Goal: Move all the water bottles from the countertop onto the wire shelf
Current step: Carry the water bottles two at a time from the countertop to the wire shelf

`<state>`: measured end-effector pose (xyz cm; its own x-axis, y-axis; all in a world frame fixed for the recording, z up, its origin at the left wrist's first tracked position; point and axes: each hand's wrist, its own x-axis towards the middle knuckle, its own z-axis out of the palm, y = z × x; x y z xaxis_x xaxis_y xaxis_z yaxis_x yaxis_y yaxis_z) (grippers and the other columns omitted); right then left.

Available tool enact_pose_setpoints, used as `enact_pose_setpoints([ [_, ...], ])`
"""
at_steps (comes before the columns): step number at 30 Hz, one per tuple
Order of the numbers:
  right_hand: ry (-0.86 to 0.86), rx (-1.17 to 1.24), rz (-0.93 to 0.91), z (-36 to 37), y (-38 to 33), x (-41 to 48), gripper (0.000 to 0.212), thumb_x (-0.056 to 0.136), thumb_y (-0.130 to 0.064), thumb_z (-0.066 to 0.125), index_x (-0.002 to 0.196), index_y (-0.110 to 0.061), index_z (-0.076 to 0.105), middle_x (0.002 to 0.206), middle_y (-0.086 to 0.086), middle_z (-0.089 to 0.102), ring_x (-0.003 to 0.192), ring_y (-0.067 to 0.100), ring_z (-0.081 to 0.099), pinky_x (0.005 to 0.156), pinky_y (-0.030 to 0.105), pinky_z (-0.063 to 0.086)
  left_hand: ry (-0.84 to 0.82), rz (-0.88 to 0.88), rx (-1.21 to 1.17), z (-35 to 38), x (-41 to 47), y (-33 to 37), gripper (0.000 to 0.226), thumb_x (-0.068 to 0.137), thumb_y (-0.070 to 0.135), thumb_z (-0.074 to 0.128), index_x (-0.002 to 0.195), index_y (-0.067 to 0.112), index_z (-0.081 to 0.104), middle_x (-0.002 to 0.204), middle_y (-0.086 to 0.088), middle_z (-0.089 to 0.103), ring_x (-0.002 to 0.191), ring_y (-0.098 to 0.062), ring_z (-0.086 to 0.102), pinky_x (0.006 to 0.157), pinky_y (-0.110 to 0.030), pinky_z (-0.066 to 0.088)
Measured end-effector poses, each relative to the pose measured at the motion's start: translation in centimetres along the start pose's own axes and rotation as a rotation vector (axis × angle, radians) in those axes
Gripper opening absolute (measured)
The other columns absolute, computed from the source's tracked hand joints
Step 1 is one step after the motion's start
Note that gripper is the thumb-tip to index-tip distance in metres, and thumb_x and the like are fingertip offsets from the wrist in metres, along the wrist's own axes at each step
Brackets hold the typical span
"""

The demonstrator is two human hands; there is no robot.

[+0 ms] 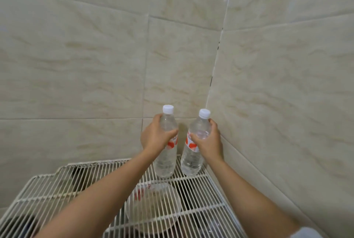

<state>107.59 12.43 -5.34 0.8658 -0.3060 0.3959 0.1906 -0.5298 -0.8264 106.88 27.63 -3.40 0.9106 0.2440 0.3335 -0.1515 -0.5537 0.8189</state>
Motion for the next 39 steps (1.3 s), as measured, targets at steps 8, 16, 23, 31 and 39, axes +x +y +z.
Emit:
enact_pose_setpoints([
  [8,-0.011,0.037,-0.075,0.8,0.4,1.2,0.065,0.069,-0.028,0.075,0.125,-0.025,0.041,0.099,-0.014,0.047,0.093,0.011,0.053,0.078,0.027,0.044,0.016,0.026,0.057,1.7,0.2,-0.6,0.068,0.070,0.051,0.065,0.128,0.028,0.037,0.116,0.001,0.062,0.098,-0.022,0.062,0.074,-0.032,0.046],
  [16,-0.123,-0.056,-0.043,0.5,1.1,0.1,0.095,0.059,-0.048,0.074,0.136,-0.031,0.019,0.138,-0.002,0.041,0.127,0.020,0.043,0.099,0.044,0.044,-0.007,0.028,0.011,1.5,-1.1,-0.4,0.072,0.070,0.049,0.065,0.131,0.029,0.032,0.121,-0.002,0.057,0.106,-0.025,0.057,0.081,-0.045,0.051],
  [23,-0.067,-0.121,-0.010,-1.4,0.9,-3.3,0.093,0.069,-0.030,0.076,0.141,-0.015,0.017,0.142,0.011,0.037,0.131,0.029,0.038,0.104,0.045,0.039,-0.147,-0.013,-0.046,1.3,-1.4,-3.7,0.106,0.044,0.068,0.068,0.134,0.027,0.027,0.126,-0.006,0.055,0.115,-0.026,0.054,0.091,-0.049,0.050],
  [31,-0.170,-0.185,-0.079,-3.3,-1.0,-8.9,0.082,0.081,-0.023,0.063,0.145,-0.017,0.013,0.143,0.013,0.037,0.132,0.030,0.034,0.108,0.042,0.033,-0.156,-0.076,0.209,-5.4,-7.1,-6.3,0.088,0.079,0.033,0.068,0.145,0.014,0.013,0.150,-0.015,0.027,0.135,-0.030,0.033,0.109,-0.047,0.033],
  [39,-0.614,-0.148,-0.264,0.4,-4.4,-15.8,0.066,0.089,-0.028,0.052,0.144,-0.017,0.018,0.150,0.006,0.020,0.139,0.022,0.021,0.112,0.032,0.021,0.074,-0.115,0.272,-14.4,-14.6,-8.2,0.069,0.083,0.024,0.064,0.140,0.006,0.028,0.140,-0.019,0.041,0.128,-0.031,0.041,0.106,-0.044,0.035],
])
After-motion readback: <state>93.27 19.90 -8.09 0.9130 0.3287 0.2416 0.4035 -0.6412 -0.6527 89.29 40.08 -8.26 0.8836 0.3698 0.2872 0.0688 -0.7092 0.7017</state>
